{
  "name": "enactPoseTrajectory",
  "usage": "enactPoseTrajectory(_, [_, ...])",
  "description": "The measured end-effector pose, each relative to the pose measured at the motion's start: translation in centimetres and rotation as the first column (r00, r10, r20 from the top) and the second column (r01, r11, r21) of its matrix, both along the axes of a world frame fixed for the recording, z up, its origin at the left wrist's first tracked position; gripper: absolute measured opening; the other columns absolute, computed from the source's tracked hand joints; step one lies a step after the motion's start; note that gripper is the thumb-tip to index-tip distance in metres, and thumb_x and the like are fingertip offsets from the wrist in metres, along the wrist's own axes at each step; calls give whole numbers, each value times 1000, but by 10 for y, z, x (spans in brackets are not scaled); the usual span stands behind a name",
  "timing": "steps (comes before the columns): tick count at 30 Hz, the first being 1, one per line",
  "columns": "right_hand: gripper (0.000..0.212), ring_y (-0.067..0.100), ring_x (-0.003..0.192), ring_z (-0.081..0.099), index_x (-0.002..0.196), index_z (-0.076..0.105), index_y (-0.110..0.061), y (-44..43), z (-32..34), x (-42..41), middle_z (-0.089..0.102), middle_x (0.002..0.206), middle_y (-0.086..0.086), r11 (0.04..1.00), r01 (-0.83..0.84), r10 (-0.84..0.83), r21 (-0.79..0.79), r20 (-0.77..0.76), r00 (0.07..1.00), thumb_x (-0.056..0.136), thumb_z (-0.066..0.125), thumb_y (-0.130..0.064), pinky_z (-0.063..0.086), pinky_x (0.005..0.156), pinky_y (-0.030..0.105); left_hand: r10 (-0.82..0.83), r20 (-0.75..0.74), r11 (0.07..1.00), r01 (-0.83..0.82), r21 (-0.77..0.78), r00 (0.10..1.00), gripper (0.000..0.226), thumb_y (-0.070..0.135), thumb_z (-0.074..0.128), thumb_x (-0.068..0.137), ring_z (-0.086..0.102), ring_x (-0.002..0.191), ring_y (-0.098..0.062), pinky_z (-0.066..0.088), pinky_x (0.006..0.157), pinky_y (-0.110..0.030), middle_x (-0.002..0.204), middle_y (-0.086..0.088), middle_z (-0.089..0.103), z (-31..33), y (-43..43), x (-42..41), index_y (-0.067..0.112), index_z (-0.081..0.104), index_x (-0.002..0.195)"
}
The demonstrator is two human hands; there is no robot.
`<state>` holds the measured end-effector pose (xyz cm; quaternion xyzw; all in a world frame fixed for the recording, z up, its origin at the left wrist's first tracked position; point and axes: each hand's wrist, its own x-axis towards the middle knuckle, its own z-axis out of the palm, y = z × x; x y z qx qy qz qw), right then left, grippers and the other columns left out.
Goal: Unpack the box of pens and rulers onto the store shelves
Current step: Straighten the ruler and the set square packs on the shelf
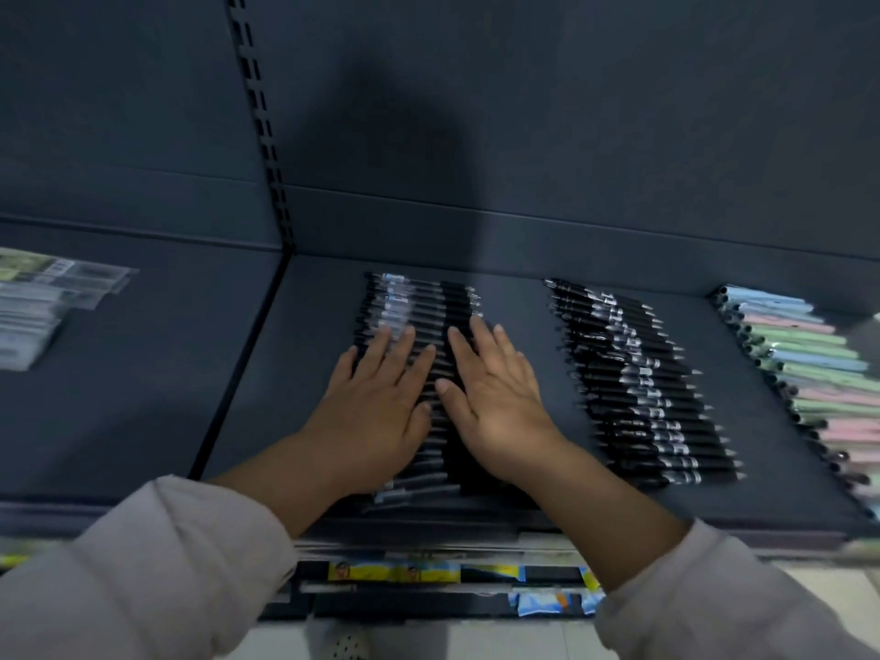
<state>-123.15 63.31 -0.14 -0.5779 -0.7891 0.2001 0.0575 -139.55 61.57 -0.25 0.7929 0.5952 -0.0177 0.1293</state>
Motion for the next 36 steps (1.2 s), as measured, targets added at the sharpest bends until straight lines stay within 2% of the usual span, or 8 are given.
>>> enactPoseTrajectory(7, [62,10,144,-21,152,-3,-29,-13,8,7,-18,159,-9,1000,18,-20,-24,-65,998,101,23,-49,-11,118,32,24,-28,1000,-23,7,999,64,50,-1,92,-29,140,-16,-13,116,-45,154,2,-29,5,-10,3,25,-17,149])
enactPoseTrajectory(11, [62,14,144,-22,152,-6,-28,-26,7,15,-21,158,-7,996,-35,42,-79,94,995,101,22,-49,-11,118,34,5,-86,1000,-7,-31,996,61,47,9,99,-28,141,-16,-13,116,-46,154,2,-28,4,-20,7,24,-18,149])
enactPoseTrajectory(14, [62,15,145,-21,152,-9,-27,-30,8,15,-22,158,-6,994,-44,58,-103,139,989,101,19,-49,-10,118,36,18,-107,999,-21,-27,994,60,46,9,100,-27,142,-16,-13,116,-46,155,1,-26,8,-22,9,23,-16,149])
enactPoseTrajectory(20, [60,17,146,-14,153,-2,-24,-24,32,8,-13,160,-3,995,-84,78,59,96,992,102,19,-46,-7,119,39,127,-60,990,-123,64,990,58,40,13,101,-21,144,-17,-10,117,-45,158,0,-20,33,-27,1,22,-8,151])
enactPoseTrajectory(22, [59,18,147,-11,153,2,-23,-20,36,3,-9,161,-2,990,-106,97,89,103,990,102,20,-46,-5,119,40,176,-98,982,-168,88,979,57,40,14,101,-19,144,-18,-6,117,-45,158,0,-18,42,-31,-5,22,-5,152])
enactPoseTrajectory(24, [58,19,147,-9,153,5,-22,-18,38,-5,-6,161,-1,986,-138,127,96,116,985,102,19,-46,-4,119,40,230,-141,971,-217,103,963,59,43,16,101,-18,145,-19,-4,118,-44,158,0,-17,51,-37,-16,23,-4,152])
enactPoseTrajectory(32, [55,19,147,5,151,20,-19,-28,51,-50,11,160,3,940,-310,301,145,80,950,102,26,-44,7,119,41,395,-152,917,-379,124,906,69,57,23,96,-9,146,-22,-1,118,-44,160,-3,-4,75,-78,-76,22,6,152])
enactPoseTrajectory(36, [56,21,148,4,151,20,-19,-34,63,-85,10,160,4,925,-352,349,145,47,936,102,27,-43,6,120,40,450,-142,889,-427,166,882,70,58,24,95,-5,147,-23,2,117,-44,160,-5,-2,83,-92,-111,21,6,152])
